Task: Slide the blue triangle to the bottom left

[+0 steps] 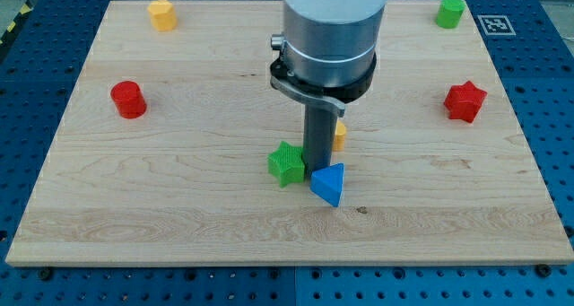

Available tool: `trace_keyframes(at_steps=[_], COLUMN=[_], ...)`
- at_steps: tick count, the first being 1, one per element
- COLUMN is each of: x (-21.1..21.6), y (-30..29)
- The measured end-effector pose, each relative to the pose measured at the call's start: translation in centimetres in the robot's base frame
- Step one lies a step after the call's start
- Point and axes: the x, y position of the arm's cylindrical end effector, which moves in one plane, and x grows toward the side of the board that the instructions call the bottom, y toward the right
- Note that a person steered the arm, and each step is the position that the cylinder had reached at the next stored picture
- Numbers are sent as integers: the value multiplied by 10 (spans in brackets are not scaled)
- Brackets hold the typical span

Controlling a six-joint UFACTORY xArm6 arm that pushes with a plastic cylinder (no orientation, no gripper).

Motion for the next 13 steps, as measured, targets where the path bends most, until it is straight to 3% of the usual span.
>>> trace_keyframes(at_steps=[1, 2, 3, 7, 13], x=[-30, -28, 2, 31, 61], y=[10, 35, 54, -30, -69])
